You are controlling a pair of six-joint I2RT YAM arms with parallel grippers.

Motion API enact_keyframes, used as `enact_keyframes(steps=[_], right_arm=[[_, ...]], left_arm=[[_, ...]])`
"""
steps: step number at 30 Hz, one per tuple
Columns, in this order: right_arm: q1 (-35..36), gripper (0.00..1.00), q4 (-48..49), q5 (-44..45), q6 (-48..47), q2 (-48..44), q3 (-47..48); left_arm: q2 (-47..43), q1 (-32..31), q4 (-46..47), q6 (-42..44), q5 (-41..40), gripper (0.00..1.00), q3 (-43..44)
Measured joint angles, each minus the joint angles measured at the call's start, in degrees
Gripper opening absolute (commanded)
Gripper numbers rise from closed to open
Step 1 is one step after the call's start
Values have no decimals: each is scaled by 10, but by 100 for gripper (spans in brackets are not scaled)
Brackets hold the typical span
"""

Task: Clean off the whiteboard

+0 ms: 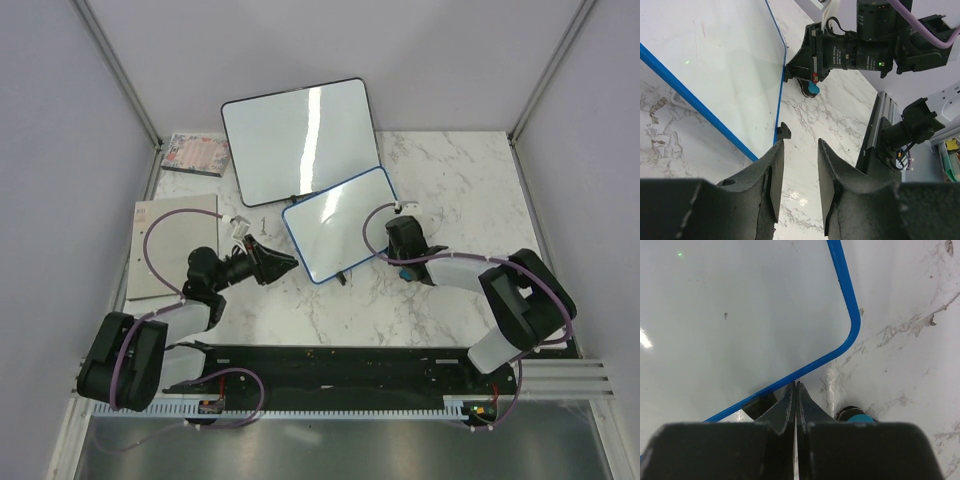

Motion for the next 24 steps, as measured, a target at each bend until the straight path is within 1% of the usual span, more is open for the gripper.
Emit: enact_keyframes(steps=[4,7,14,17,18,20,21,23,24], right_arm=[[2,0,8,-12,-2,3,2],[17,0,11,-16,-7,3,2],[79,0,16,-17,-11,19,14],[100,0,19,-14,-10,23,17],[103,0,19,-12,-9,23,17],[110,0,15,-3,-3,22,17],[111,0,9,2,1,17,17],[111,2,-5,10,10,-10,10],[111,4,-13,13,15,-30,4]], left_arm=[[-14,-4,-25,10,-6,39,-2],[-17,-7,-37,14,-10,39,-3],[-18,-7,-64,25,-12,40,-4],[-22,-7,-72,28,-12,46,-5],[-24,-7,-76,29,-12,51,-5],[-31,-7,-90,34,-13,55,-5],[-37,-7,-100,36,-16,61,-5],[-56,-7,-118,41,-25,66,-7],[-69,-7,-128,43,-30,72,-9]])
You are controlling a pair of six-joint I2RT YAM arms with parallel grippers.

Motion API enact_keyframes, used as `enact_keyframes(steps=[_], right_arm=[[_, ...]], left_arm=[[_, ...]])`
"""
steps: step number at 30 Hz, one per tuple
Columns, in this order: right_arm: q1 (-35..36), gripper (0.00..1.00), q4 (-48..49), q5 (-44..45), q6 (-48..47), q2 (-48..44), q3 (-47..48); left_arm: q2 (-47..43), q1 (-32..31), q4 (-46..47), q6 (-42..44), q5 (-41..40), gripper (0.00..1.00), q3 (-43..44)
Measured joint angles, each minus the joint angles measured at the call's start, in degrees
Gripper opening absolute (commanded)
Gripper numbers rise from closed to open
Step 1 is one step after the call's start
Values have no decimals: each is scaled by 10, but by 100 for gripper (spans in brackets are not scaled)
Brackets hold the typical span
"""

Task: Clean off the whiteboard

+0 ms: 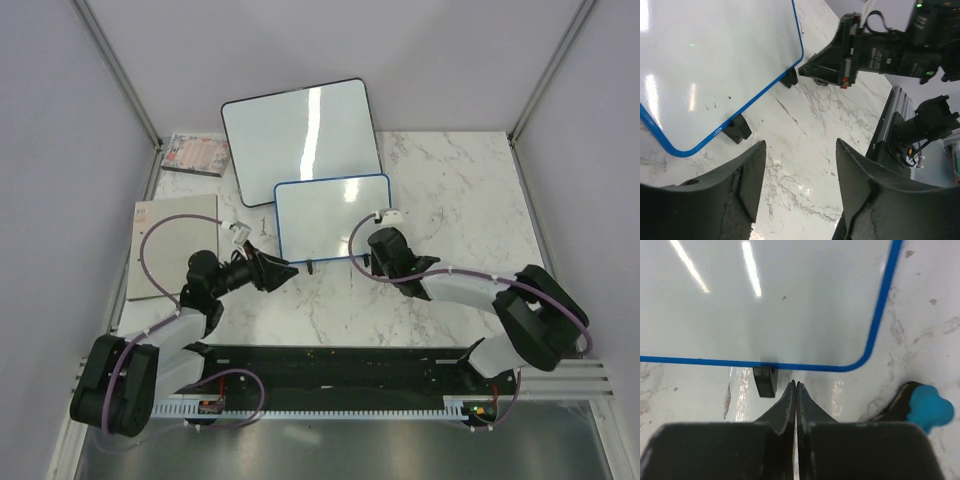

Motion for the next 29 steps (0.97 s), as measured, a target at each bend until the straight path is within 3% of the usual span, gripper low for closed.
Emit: enact_keyframes(steps=[3,6,7,8,9,11,21,29], right_arm=[[0,16,-29,6,12,-83,-19],[0,48,-61,11,17,-172,-33],[0,63,-70,14,21,-193,-35],[0,71,-79,18,21,-217,-37],[0,82,-89,21,20,-240,-37],[0,95,-105,30,17,-283,-38],[0,98,-167,91,6,-346,-38],[-2,98,-173,172,-5,-385,-38]], left_arm=[[-41,0,-26,7,-21,78,-8],[-85,-1,-59,12,-43,82,-9],[-97,-2,-70,14,-47,84,-9],[-107,-2,-78,16,-53,99,-9],[-113,-3,-85,17,-57,99,-9],[-127,-3,-105,23,-67,99,-9],[-123,-3,-187,25,-132,99,24],[-120,-3,-203,45,-131,99,40]])
